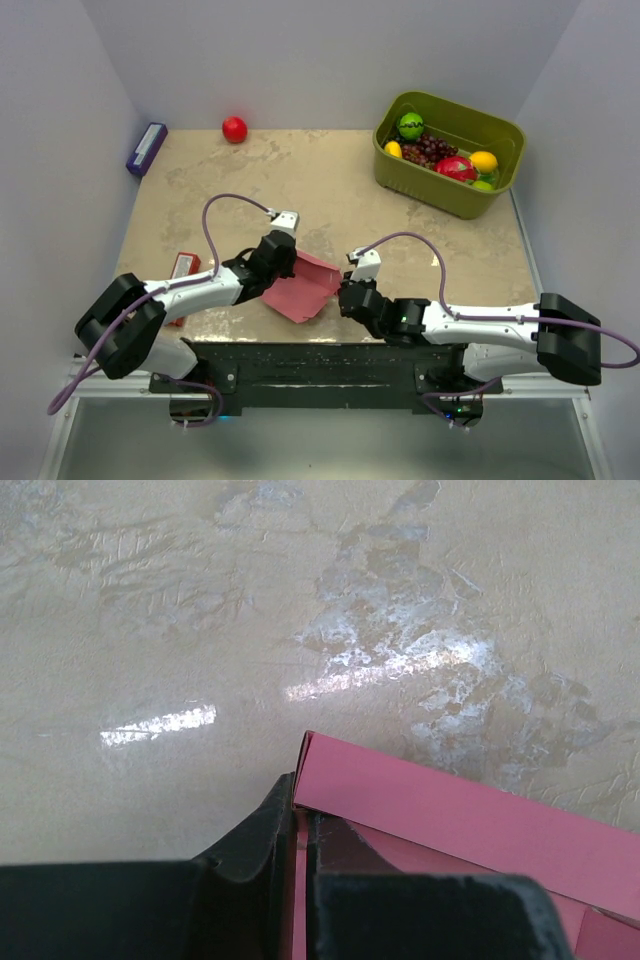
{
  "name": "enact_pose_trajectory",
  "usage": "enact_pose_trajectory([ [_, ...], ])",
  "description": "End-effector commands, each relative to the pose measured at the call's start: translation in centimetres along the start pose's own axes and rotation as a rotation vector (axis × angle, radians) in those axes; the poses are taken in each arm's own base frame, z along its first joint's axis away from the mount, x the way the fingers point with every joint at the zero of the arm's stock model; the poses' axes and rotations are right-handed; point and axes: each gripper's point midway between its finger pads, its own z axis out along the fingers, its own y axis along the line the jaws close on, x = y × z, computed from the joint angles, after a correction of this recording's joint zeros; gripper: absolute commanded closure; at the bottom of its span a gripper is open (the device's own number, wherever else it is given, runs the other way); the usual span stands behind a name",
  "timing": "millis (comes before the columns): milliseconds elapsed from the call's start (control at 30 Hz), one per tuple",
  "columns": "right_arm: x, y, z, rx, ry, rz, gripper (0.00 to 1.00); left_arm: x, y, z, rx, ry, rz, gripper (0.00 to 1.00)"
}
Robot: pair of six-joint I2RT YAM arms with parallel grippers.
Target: Fold the paper box
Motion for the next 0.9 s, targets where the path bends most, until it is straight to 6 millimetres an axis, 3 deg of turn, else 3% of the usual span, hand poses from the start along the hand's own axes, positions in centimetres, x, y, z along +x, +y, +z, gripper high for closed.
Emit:
enact_pose_trajectory([
  [0, -2.0, 1.9, -0.6, -0.04, -0.064, 0.075, 1.0, -1.5, 4.0, 0.4, -0.218, -0.06, -0.041, 1.0],
  [233, -1.3, 0.1, -0.1, 0.029, -0.087, 0.064, 1.0, -1.2, 4.4, 0.0, -0.219, -0.087, -0.058, 1.0],
  [467, -1.8, 2.1, -0.5, -0.041, -0.099, 0.096, 1.0, -0.3, 6.8, 0.1, -0.381, -0.049, -0.004, 1.0],
  [633, -1.5, 2.2, -0.4, -0.026, -0.101, 0.088, 1.0, -0.4, 5.2, 0.5, -0.306, -0.065, -0.037, 1.0],
  [767, -1.0, -0.1, 0.0, 0.039, -0.146, 0.066, 1.0, -0.7, 3.5, 0.3, -0.198, -0.095, -0.068, 1.0],
  [867, -1.1, -1.0, 0.2, 0.052, -0.191, 0.022, 1.0, -1.5, 2.0, -0.3, -0.086, -0.137, -0.096, 0.86],
])
